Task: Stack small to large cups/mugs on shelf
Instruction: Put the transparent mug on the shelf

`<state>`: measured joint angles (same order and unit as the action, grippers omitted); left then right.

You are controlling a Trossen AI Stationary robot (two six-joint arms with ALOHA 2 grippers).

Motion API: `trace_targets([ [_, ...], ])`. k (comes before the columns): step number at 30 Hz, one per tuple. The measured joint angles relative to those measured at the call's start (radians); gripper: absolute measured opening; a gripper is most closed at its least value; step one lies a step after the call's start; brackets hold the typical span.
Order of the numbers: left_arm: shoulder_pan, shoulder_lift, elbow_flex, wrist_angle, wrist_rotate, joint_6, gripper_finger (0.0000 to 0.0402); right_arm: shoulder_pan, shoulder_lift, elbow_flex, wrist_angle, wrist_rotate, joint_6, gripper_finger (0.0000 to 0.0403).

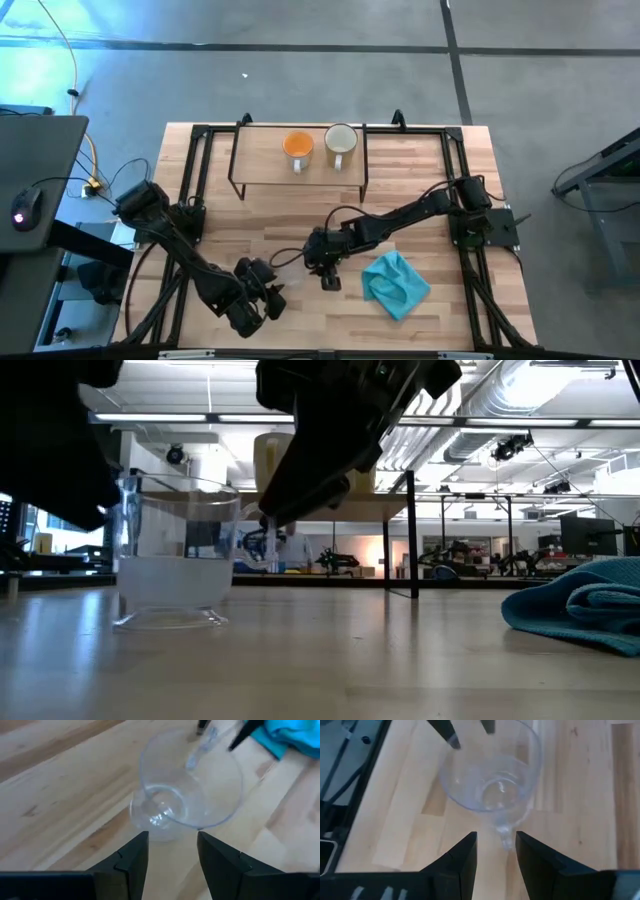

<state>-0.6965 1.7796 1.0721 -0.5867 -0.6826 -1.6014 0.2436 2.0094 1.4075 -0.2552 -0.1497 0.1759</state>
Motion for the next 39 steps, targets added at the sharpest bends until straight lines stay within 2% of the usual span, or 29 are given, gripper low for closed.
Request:
trace_targets([
  [27,0.142,0.033,-0.002,-0.004,-0.044,0.026,0.0158,0.054,0.000,0.001,0.037,-0.044,0.051,0.0126],
  [34,0.140,0.033,-0.002,0.001,-0.026,0.027,0.0158,0.054,0.000,0.001,0.050,-0.045,0.055,0.0126],
  [39,0.105,0.033,-0.002,0.050,0.005,0.035,0.0158,0.056,-0.001,0.001,-0.051,-0.061,0.050,0.0126],
])
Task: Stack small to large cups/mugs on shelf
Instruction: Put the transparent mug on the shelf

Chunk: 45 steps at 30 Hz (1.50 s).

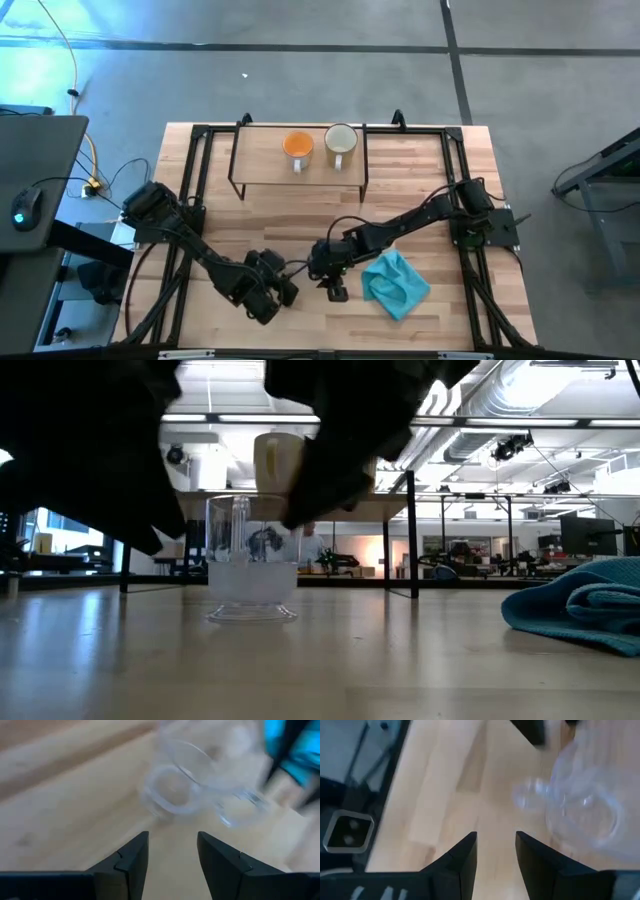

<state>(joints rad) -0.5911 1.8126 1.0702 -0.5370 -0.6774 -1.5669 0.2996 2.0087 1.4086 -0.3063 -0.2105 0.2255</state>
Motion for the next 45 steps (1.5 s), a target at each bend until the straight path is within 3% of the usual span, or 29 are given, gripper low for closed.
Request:
trace_targets([
  [12,-0.024,0.000,0.000,0.162,-0.053,0.047,0.0158,-0.038,0.000,0.000,-0.013,0.018,-0.025,0.0126],
  [38,-0.023,0.000,0.000,0.227,-0.102,0.026,0.0158,-0.058,0.000,0.000,0.115,-0.033,-0.028,0.0126],
  [45,0.004,0.000,0.000,0.247,-0.098,0.026,0.0158,-0.058,0.000,0.000,-0.016,-0.020,-0.053,0.0126],
])
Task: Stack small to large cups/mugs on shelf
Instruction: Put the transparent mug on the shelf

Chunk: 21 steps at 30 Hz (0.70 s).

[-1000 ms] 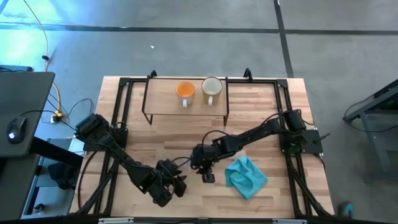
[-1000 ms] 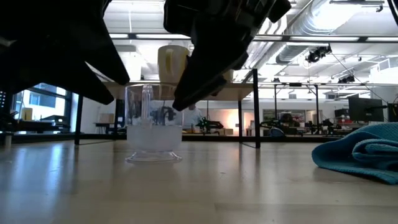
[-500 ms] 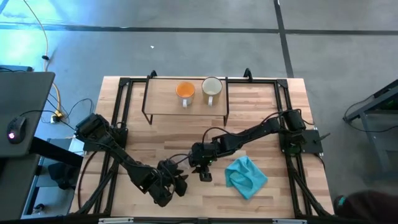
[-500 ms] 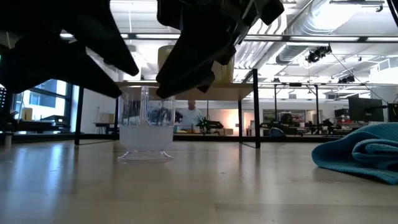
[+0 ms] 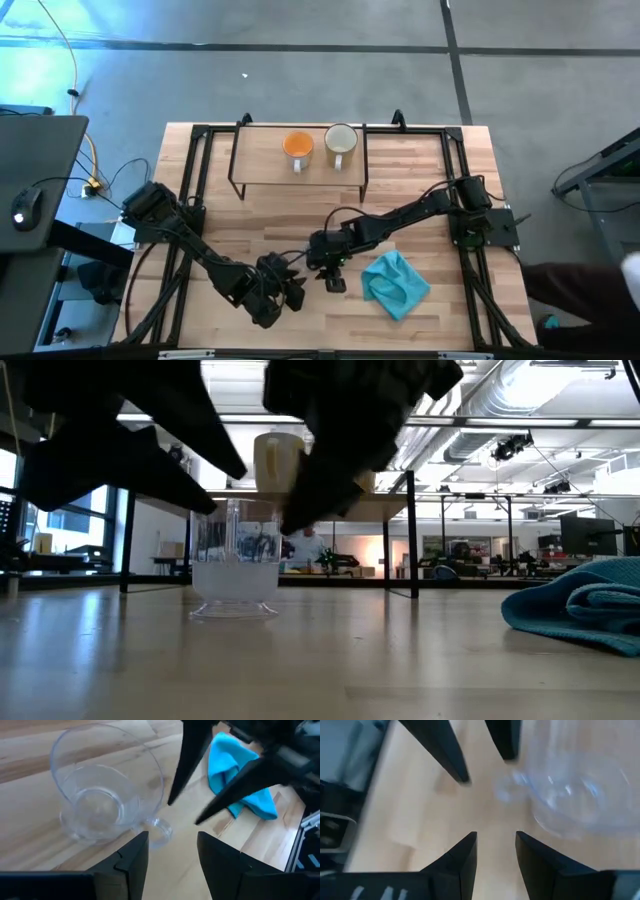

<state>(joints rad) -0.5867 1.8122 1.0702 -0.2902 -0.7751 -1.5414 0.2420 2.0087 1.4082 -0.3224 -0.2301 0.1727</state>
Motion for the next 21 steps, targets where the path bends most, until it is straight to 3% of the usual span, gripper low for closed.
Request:
trace_targets([
  [4,0.011,0.000,0.000,0.004,0.013,0.017,0.0158,-0.006,0.000,0.000,-0.070,0.068,-0.024,0.0126],
  [21,0.059,0.049,0.000,0.059,0.083,0.001,0.0158,-0.067,0.000,0.000,-0.069,0.101,-0.025,0.0126],
])
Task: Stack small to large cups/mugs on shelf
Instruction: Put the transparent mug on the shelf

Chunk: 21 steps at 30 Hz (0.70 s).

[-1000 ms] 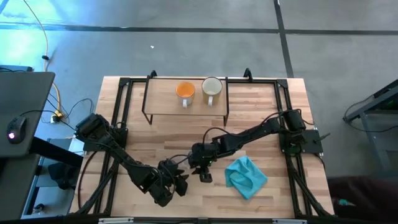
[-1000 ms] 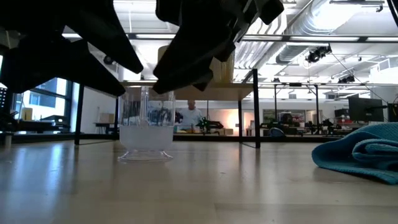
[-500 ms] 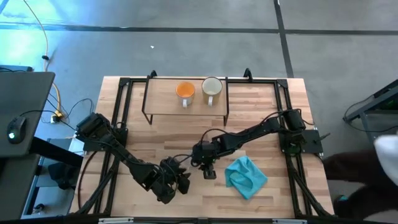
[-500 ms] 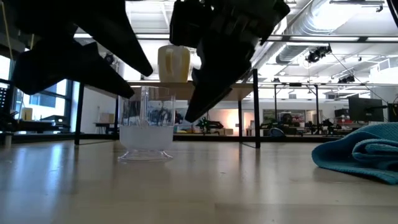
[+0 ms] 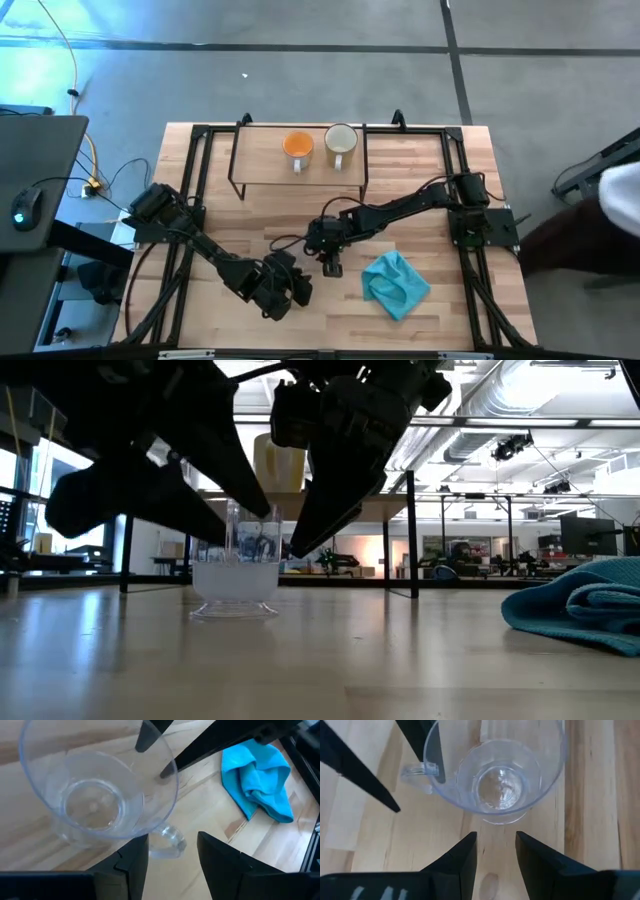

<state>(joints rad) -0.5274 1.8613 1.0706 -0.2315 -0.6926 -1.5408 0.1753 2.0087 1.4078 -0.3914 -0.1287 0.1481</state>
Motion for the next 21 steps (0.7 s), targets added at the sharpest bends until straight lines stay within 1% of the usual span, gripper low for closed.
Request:
trace_targets([
  [4,-0.001,0.014,0.000,0.005,0.001,-0.032,0.0158,0.001,0.000,0.000,-0.008,0.000,-0.011,0.0126],
  [10,-0.001,0.016,0.000,-0.022,0.001,-0.039,0.0154,0.001,0.000,0.000,-0.007,0.000,-0.011,0.0126],
  [15,-0.003,0.016,0.000,-0.082,0.014,-0.069,0.0123,0.001,0.000,0.000,-0.007,-0.009,0.002,0.0126],
  [21,-0.005,0.016,0.000,-0.095,0.023,-0.062,0.0076,0.001,0.000,0.000,-0.007,-0.012,0.004,0.0126],
])
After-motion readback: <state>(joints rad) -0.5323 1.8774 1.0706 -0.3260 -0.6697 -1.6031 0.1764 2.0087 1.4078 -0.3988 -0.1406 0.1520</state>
